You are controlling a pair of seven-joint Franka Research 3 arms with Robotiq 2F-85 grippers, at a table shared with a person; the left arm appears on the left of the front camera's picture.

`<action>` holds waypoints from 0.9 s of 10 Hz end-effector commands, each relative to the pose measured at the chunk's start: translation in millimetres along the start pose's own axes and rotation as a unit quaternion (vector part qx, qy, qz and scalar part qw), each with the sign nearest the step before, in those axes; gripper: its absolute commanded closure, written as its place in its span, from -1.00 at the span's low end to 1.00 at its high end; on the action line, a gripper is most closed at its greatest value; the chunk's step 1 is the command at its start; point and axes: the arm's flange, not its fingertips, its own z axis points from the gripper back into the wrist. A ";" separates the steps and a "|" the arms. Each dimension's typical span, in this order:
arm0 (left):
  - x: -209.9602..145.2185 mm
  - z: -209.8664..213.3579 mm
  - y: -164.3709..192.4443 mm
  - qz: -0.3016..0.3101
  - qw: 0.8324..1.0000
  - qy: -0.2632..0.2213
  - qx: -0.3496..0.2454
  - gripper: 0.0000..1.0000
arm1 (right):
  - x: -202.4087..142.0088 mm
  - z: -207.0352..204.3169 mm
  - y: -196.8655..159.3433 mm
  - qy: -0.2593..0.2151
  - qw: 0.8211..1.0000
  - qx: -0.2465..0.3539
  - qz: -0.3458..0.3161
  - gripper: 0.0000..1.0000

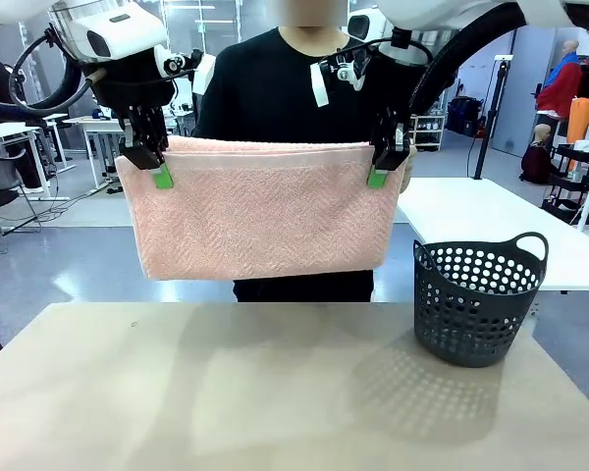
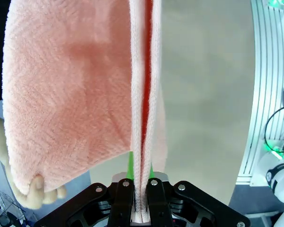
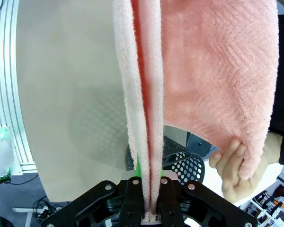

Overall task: Fold the towel.
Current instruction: Release the end of the 100 cm Hotel Towel you were holding.

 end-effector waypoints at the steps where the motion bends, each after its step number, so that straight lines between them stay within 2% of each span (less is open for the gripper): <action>1: -1.4 0.9 0.4 0.001 1.000 0.001 0.001 1.00 | -0.7 1.1 0.0 -0.001 1.000 -0.004 -0.002 1.00; 9: -1.4 0.9 0.4 0.001 1.000 0.001 0.001 1.00 | -0.7 1.1 0.0 -0.001 1.000 -0.004 -0.002 1.00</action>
